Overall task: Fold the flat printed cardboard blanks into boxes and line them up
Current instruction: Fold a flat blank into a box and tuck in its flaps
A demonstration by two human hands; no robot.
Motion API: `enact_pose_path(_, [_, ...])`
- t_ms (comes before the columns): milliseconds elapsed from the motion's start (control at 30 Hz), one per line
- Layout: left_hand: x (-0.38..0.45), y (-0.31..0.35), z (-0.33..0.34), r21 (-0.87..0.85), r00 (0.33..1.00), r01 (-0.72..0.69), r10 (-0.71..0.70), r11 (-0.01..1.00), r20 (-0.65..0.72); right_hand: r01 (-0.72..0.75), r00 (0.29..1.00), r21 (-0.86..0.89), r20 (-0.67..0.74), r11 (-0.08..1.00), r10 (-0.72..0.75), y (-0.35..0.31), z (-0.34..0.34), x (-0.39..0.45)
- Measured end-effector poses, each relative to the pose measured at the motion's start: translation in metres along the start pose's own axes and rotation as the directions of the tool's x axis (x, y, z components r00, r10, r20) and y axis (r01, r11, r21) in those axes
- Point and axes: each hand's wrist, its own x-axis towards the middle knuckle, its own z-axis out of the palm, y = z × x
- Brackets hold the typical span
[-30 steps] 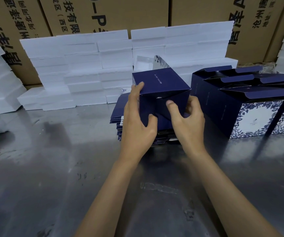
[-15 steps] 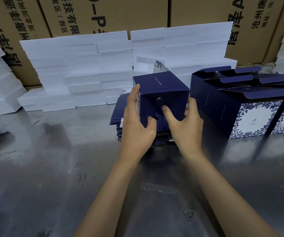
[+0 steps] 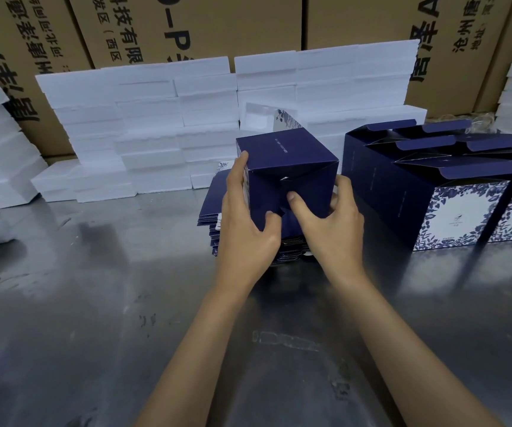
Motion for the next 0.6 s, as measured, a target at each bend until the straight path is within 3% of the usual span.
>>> enact_pose_path(200, [0.004,0.0,-0.003,-0.077,1.0,-0.026,0.025,0.997,-0.015,-0.027,0.998,0.1,0.06,0.995,0.021,-0.002,-0.003,0.006])
enact_pose_path(300, [0.011,0.002,-0.006,-0.278,0.984,0.127,-0.157,0.952,-0.088,-0.073,0.995,0.19,0.085,0.979,0.057,-0.002,-0.007,0.007])
enact_pose_path(367, [0.015,0.001,-0.009,-0.284,0.956,0.23,-0.271,0.931,-0.114,-0.078,0.995,0.241,0.078,0.968,0.06,-0.004,-0.011,0.008])
enact_pose_path(600, [0.014,-0.003,-0.013,-0.245,0.941,0.319,-0.337,0.916,-0.034,-0.129,0.991,0.29,0.07,0.948,0.113,-0.004,-0.014,0.011])
